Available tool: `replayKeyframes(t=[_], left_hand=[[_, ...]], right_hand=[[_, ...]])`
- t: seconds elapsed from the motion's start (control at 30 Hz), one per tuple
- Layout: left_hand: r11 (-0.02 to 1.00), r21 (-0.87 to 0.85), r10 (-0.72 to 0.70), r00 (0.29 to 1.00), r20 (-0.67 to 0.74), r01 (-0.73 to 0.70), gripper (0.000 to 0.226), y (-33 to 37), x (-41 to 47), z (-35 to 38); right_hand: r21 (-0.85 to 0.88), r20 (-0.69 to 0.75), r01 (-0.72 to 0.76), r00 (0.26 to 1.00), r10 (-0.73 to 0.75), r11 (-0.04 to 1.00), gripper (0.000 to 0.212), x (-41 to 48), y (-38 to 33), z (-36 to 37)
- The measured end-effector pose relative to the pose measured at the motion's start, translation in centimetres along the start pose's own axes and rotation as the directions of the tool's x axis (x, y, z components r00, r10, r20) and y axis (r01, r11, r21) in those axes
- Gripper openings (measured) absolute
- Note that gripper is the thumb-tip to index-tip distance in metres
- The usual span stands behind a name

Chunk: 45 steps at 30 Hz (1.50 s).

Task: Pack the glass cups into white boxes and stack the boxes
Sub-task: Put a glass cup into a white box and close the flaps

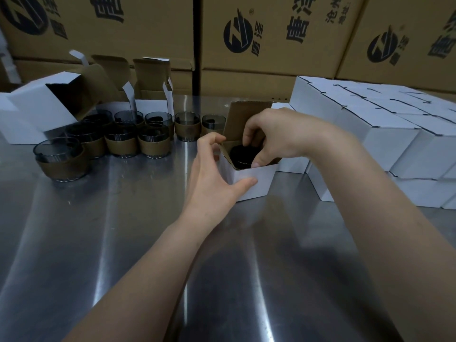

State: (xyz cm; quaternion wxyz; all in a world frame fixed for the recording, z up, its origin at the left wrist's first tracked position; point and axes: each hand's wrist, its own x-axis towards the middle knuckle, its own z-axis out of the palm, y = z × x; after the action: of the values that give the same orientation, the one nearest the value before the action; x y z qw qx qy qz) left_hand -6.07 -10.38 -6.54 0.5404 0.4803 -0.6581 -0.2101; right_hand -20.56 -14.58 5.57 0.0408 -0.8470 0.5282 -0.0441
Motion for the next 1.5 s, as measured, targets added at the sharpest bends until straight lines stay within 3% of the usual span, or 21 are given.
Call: replayKeyframes(t=[0.23, 0.43, 0.57, 0.77, 0.87, 0.97, 1.17, 1.5], left_hand=[[1.000, -0.010, -0.022, 0.999, 0.029, 0.022, 0.082, 0.1, 0.0, -0.1], [0.997, -0.071, -0.039, 0.999, 0.032, 0.041, 0.079, 0.1, -0.1, -0.3], [0.994, -0.089, -0.059, 0.998, 0.036, 0.062, 0.079, 0.2, 0.0, -0.3], [0.988, -0.127, -0.079, 0.996, 0.043, 0.084, 0.080, 0.1, 0.1, -0.4], [0.985, -0.153, -0.073, 0.995, 0.063, 0.082, 0.080, 0.5, 0.0, -0.5], [0.980, -0.180, -0.072, 0.994, 0.088, 0.087, 0.076, 0.9, -0.1, -0.7], [0.959, -0.255, -0.101, 0.990, 0.102, 0.124, 0.040, 1.1, 0.1, -0.8], [0.963, -0.199, -0.154, 0.978, 0.140, 0.180, 0.036, 1.3, 0.6, -0.6]], right_hand=[[0.077, 0.051, -0.017, 0.999, 0.014, 0.997, 0.042, 0.0, 0.4, -0.2], [0.161, -0.004, 0.025, 1.000, -0.025, 0.987, 0.036, -0.1, 0.5, -0.6], [0.376, -0.073, 0.077, 0.996, -0.053, 0.923, 0.023, -0.7, 0.7, -1.5], [0.562, -0.214, -0.022, 0.962, 0.171, 0.827, 0.039, -1.2, 2.2, -2.5], [0.591, -0.151, -0.107, 0.959, 0.240, 0.800, 0.033, -1.3, 3.3, -2.3], [0.693, -0.057, -0.133, 0.970, 0.238, 0.708, 0.025, -1.3, 3.6, -1.8], [0.807, 0.068, -0.172, 0.977, 0.201, 0.566, 0.046, -0.5, 3.5, -0.5], [0.785, 0.129, -0.211, 0.975, 0.179, 0.582, 0.061, 0.6, 3.2, 1.5]])
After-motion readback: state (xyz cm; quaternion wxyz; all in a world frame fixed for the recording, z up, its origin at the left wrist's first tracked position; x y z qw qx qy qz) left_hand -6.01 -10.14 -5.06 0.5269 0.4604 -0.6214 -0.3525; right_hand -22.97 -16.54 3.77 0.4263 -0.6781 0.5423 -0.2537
